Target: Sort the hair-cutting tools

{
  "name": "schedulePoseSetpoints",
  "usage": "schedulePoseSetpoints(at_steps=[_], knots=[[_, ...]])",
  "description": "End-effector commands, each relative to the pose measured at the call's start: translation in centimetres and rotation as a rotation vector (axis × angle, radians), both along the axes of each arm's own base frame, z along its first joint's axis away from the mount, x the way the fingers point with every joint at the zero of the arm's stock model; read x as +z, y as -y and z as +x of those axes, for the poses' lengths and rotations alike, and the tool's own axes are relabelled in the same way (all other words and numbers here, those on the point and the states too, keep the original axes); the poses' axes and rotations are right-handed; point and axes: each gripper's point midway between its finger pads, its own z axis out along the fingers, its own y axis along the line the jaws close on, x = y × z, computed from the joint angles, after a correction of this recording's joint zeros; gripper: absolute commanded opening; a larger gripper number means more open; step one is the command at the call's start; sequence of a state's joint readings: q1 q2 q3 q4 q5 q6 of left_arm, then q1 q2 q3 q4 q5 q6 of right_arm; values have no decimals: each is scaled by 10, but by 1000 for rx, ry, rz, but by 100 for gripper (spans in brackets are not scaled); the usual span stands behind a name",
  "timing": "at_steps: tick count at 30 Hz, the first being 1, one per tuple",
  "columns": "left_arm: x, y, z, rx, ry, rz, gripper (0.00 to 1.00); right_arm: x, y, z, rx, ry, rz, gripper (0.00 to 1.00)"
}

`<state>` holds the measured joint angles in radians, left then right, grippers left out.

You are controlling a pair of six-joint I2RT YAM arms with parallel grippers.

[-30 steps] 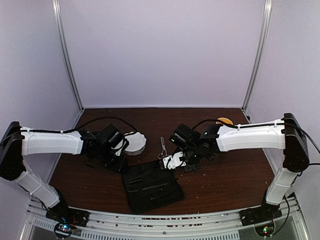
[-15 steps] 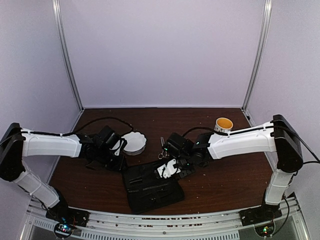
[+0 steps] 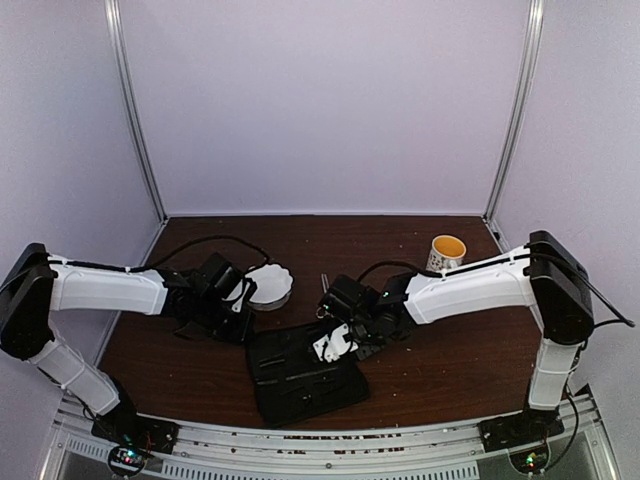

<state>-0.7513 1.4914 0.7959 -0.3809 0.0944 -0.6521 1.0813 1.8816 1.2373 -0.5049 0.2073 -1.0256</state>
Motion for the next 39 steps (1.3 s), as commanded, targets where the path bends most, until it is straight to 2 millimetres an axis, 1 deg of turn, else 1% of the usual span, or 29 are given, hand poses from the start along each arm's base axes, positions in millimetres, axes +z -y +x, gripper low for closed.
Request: schedulePoseSetpoints(at_steps=[1, 7, 12, 26, 32, 34, 39], knots=[[5, 8, 5, -16, 24, -46, 0, 4, -7, 10, -16, 48, -3, 6], [6, 11, 5, -25, 28, -60, 0, 1, -12, 13, -31, 59, -4, 5], [6, 12, 5, -29, 29, -68, 0, -1, -20, 7, -6, 52, 3, 6], [8, 14, 6, -37, 38, -81, 0, -12, -64, -19, 60, -18, 36, 6], [10, 16, 5, -48, 40, -89, 0, -11, -81, -29, 40, -87, 87, 6], [11, 16, 5, -50, 40, -88, 0, -12, -84, -30, 25, -108, 94, 6], [12, 16, 5, -57, 42, -85, 0, -17, -83, -31, 6, -117, 93, 6]])
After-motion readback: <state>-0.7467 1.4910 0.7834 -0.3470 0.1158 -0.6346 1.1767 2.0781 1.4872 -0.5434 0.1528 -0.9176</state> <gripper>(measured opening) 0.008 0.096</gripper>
